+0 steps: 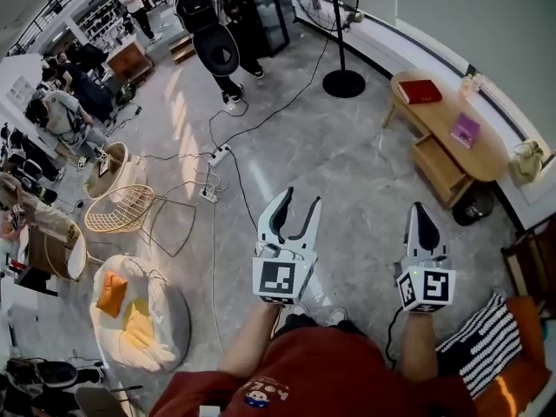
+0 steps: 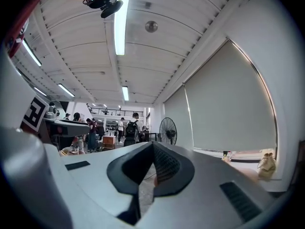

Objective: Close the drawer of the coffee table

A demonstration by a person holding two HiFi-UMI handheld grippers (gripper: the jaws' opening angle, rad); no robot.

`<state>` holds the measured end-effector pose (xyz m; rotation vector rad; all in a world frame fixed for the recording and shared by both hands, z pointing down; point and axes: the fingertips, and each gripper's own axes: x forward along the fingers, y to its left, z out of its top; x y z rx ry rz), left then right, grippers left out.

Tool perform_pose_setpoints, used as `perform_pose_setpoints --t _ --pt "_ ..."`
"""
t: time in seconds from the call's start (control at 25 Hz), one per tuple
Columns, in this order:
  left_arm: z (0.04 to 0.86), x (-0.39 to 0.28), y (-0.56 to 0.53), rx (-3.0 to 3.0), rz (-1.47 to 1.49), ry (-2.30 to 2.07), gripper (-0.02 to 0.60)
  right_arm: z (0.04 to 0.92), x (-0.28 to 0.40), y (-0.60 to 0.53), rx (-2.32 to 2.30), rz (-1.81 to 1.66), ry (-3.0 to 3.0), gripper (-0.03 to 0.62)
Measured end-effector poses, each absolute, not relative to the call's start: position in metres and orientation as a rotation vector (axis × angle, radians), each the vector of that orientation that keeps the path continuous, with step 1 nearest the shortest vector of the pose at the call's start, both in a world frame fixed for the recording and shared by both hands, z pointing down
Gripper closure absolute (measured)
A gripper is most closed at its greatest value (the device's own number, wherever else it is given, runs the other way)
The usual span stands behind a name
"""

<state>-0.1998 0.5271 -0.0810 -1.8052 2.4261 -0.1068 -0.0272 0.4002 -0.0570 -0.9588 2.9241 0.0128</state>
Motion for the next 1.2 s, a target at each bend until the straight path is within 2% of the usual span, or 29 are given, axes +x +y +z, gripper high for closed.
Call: perform_pose_setpoints --t 0.6,1.2 --pt "-0.069 -0.152 0.473 -1.934 -0.151 2.306 0.391 -0.045 0.03 0.37 -1.099 0.032 2.902 0.597" --pt "-0.044 -0.149 0.365 -2.156 -0.125 2.157 0.391 -0.028 0.049 0.294 -1.373 0.046 2.843 0.597"
